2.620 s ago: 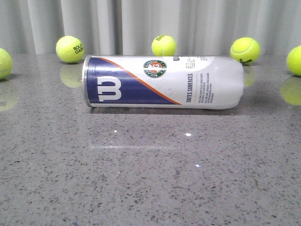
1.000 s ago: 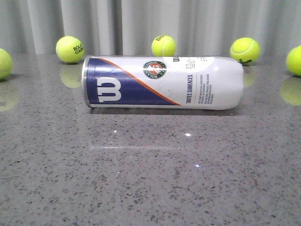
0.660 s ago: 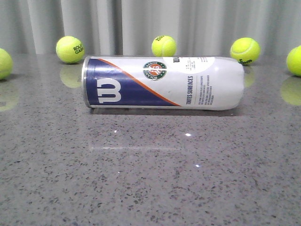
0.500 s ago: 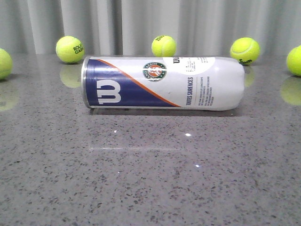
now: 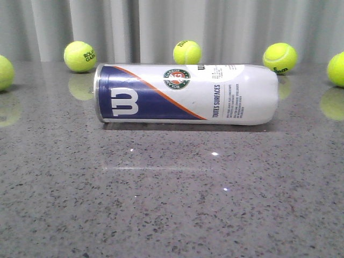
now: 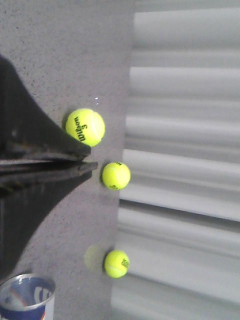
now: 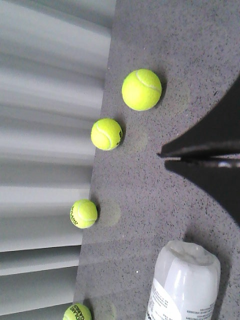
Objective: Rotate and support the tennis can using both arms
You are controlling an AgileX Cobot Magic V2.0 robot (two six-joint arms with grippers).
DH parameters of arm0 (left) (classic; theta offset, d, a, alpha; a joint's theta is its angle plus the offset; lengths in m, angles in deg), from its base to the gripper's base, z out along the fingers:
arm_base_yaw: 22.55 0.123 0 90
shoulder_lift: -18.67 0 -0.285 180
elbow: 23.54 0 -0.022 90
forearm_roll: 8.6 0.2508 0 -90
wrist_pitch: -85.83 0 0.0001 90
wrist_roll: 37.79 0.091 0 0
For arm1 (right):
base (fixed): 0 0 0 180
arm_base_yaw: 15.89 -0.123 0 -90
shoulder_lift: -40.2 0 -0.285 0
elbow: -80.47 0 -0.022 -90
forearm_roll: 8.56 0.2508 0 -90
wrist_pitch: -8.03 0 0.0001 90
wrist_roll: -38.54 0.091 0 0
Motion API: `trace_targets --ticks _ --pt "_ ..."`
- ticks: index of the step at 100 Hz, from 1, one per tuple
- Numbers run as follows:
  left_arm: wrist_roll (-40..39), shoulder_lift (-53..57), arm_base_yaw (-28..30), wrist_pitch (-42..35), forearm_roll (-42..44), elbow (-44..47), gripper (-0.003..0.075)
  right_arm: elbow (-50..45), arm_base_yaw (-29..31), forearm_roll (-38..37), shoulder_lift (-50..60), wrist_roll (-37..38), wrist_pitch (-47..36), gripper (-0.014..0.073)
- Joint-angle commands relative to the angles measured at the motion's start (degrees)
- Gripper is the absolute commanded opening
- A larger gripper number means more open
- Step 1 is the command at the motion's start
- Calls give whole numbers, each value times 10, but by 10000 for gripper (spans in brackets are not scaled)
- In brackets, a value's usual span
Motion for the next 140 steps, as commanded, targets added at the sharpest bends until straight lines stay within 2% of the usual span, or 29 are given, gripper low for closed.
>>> trace_targets --ticks 1,15,25,54,61,70,85,89,94,110,129,140 --pt "0 -72 0 69 -11 -93 -21 15 4 2 -3 -1 -42 -67" --pt "6 -168 0 164 -10 -190 -21 15 4 2 -3 -1 -42 -67" --pt "6 -229 0 202 -12 -236 -21 15 4 2 -3 -1 -42 -67" --pt "9 -349 0 245 -18 -263 -20 15 4 2 -3 -1 -42 -67" --pt "12 -364 0 252 -21 -263 1 15 4 2 -3 -1 -42 -67" --pt "24 -367 0 254 -29 -263 116 15 4 2 -3 -1 -42 -67" --pt "29 -368 0 239 -39 -263 454 15 4 2 -3 -1 -42 -67" --pt "29 -368 0 239 -48 -263 510 15 4 2 -3 -1 -42 -67" --pt "29 -369 0 239 -71 -263 550 15 4 2 -3 -1 -42 -67" --pt "51 -398 0 227 -166 -263 546 15 4 2 -3 -1 -42 -67" --pt "238 -467 0 243 -414 -263 546 15 4 2 -3 -1 -42 -67" --pt "322 -516 0 273 -517 -263 546 15 4 2 -3 -1 -42 -67"
